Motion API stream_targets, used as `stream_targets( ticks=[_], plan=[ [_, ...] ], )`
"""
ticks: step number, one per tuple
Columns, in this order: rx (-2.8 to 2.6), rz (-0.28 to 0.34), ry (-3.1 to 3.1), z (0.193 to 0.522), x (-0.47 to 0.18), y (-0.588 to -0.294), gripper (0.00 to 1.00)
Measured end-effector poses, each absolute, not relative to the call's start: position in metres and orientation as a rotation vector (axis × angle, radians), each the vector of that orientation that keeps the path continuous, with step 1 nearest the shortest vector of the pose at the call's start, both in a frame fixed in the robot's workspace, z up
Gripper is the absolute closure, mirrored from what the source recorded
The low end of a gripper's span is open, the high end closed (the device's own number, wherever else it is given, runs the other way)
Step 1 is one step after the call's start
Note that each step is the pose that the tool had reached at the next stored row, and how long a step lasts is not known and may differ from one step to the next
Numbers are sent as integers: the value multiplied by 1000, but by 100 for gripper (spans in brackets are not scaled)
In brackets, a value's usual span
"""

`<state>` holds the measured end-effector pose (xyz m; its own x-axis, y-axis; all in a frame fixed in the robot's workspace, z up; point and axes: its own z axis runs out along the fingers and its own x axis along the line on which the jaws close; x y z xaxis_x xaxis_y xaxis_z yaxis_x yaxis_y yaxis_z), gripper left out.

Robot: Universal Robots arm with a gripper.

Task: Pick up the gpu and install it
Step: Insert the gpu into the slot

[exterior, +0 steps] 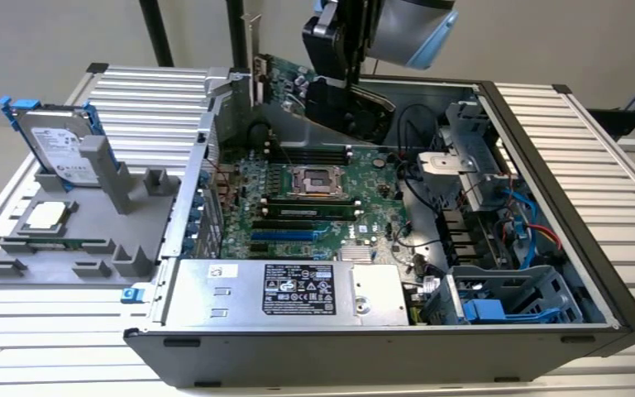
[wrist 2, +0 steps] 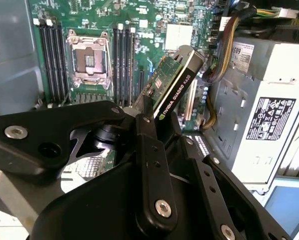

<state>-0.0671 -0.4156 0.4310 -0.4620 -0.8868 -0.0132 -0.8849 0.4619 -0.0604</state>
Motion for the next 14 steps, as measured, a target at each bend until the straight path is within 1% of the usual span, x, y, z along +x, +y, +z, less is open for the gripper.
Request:
stream_targets(
  ticks=[14],
  plan=[
    [-1714, -67, 2579, 431, -67, -416, 100]
  ],
)
